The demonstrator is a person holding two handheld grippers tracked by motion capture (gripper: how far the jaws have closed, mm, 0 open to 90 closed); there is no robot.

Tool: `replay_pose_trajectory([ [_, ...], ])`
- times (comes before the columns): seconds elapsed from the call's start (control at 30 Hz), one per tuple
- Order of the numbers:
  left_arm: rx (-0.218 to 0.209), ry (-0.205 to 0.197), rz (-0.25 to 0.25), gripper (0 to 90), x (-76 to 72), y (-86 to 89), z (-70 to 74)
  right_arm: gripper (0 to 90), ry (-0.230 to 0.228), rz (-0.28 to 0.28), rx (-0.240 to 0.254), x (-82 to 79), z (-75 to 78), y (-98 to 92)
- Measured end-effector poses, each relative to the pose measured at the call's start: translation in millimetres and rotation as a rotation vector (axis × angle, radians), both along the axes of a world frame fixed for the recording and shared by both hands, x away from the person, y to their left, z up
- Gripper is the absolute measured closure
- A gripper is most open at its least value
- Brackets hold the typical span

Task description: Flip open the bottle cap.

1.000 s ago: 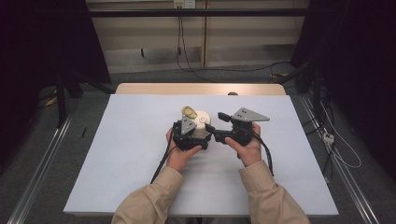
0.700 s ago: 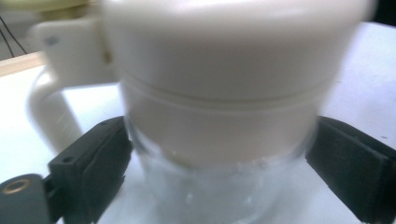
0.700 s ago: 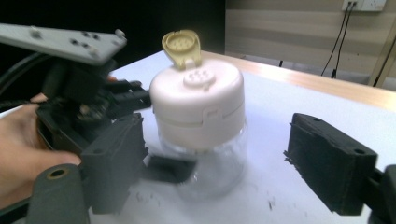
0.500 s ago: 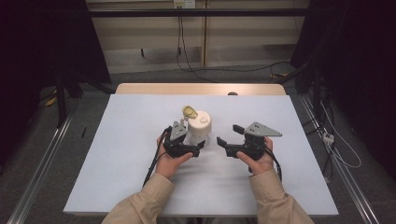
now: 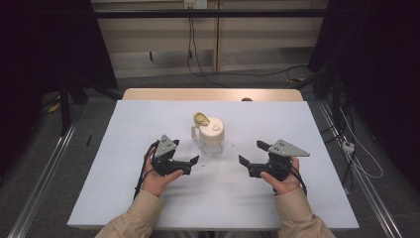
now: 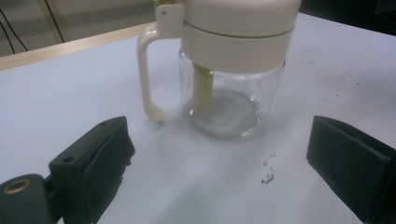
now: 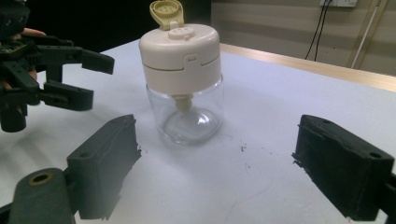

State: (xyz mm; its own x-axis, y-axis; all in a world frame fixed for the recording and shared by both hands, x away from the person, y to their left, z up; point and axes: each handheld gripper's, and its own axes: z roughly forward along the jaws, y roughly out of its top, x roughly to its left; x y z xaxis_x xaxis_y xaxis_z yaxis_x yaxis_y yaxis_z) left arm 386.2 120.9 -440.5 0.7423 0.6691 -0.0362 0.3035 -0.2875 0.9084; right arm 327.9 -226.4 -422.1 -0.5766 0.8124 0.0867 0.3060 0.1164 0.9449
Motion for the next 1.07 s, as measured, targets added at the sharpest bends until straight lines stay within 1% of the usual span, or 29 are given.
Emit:
replay_pose_trajectory([
  [0.07, -0.009, 0.003, 0.005, 6.0, -2.6, 7.6, 0.2, 12.6, 0.003, 0.000, -0.008, -3.4, -1.6, -1.9],
  [0.1, -0.009, 0.003, 0.005, 6.0, -2.6, 7.6, 0.2, 12.6, 0.005, -0.003, -0.003, -5.3, -2.6, -2.8],
  [0.13, -0.013, 0.000, 0.007, 6.1, -5.3, 14.9, 1.2, 12.6, 0.003, -0.003, -0.004, -7.1, -3.5, -4.3],
  [0.23, -0.020, -0.001, 0.011, 6.1, -8.2, 24.7, 2.8, 12.6, 0.006, -0.010, -0.003, -12.4, -6.3, -8.6],
  [0.27, -0.020, -0.001, 0.011, 6.0, -8.2, 24.7, 2.8, 12.6, 0.006, -0.010, -0.003, -12.4, -6.3, -8.6],
  [0.3, -0.017, -0.003, 0.017, 6.1, -9.2, 29.2, 3.2, 12.6, 0.008, -0.010, -0.008, -16.3, -8.1, -12.2],
  [0.33, -0.023, -0.002, 0.030, 6.1, -10.3, 36.4, 3.3, 12.6, 0.010, -0.013, -0.010, -18.2, -8.8, -13.5],
  [0.37, -0.023, -0.002, 0.030, 6.0, -10.3, 36.4, 3.3, 12.6, 0.014, -0.014, -0.013, -20.2, -9.4, -14.5],
  [0.43, -0.023, -0.003, 0.037, 6.1, -11.7, 42.2, 3.5, 12.6, 0.013, -0.014, -0.023, -23.8, -9.9, -16.2],
  [0.53, -0.025, -0.003, 0.045, 6.1, -14.1, 50.5, 4.0, 12.6, 0.020, -0.017, -0.013, -28.3, -11.2, -19.4],
  [0.8, -0.014, -0.003, 0.043, 6.1, -18.0, 60.6, 4.5, 12.6, 0.023, -0.033, -0.018, -37.7, -16.2, -30.3],
  [0.83, -0.007, -0.005, 0.047, 6.2, -19.3, 64.7, 4.4, 12.6, 0.023, -0.031, -0.016, -38.7, -17.1, -31.0],
  [0.9, -0.009, 0.000, 0.051, 6.2, -20.0, 66.9, 4.5, 12.6, 0.024, -0.032, -0.026, -40.1, -18.7, -32.6],
  [0.97, -0.006, -0.001, 0.061, 6.2, -21.5, 73.9, 4.6, 12.6, 0.026, -0.031, -0.028, -40.7, -20.1, -33.8],
  [1.03, -0.004, 0.000, 0.063, 6.1, -21.9, 76.2, 4.9, 12.6, 0.024, -0.035, -0.027, -40.5, -21.3, -35.3],
  [1.07, -0.010, 0.006, 0.065, 6.1, -22.4, 77.5, 4.9, 12.6, 0.024, -0.035, -0.027, -40.5, -21.3, -35.3],
])
